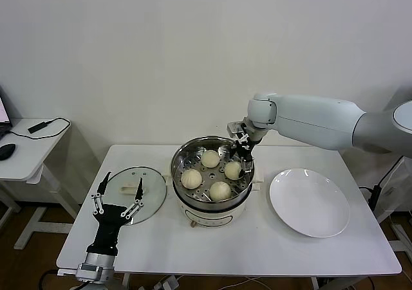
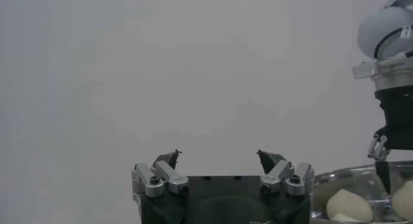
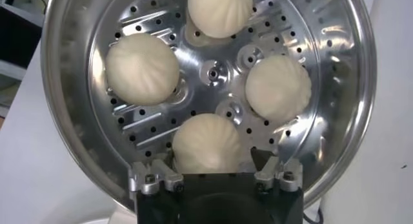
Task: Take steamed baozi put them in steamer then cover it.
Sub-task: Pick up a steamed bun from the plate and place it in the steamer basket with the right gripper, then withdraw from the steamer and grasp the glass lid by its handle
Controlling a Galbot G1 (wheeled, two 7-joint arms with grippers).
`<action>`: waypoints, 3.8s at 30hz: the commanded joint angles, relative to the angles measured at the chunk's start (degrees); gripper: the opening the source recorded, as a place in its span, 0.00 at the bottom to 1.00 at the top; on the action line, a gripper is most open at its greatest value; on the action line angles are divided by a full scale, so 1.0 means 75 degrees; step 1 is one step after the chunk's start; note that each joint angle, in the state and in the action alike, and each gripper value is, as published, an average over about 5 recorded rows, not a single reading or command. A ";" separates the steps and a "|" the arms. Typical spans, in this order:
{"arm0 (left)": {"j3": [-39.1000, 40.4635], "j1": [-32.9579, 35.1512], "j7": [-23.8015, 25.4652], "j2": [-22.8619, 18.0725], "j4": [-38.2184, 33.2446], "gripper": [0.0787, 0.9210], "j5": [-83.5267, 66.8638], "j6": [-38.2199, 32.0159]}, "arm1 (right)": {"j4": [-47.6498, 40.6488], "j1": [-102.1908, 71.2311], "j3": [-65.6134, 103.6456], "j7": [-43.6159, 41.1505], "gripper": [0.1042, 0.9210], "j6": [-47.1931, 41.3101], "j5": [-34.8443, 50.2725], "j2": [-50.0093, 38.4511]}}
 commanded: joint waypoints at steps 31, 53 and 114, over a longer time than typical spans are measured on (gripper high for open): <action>0.0213 -0.0543 -0.0673 0.0204 0.0427 0.88 0.2978 0.0666 | 0.3551 -0.8399 1.0319 1.0620 0.88 0.3670 -0.0089 -0.3697; -0.0097 -0.1087 -0.0662 0.0725 0.2535 0.88 0.6155 0.0968 | 0.3635 -1.4479 1.6134 1.0109 0.88 0.4584 -0.2149 -0.0012; 0.0469 -0.4002 -0.1263 0.0363 0.6300 0.88 1.0184 0.1304 | 0.3392 -1.5346 1.6142 0.9266 0.88 0.4676 -0.2761 0.0541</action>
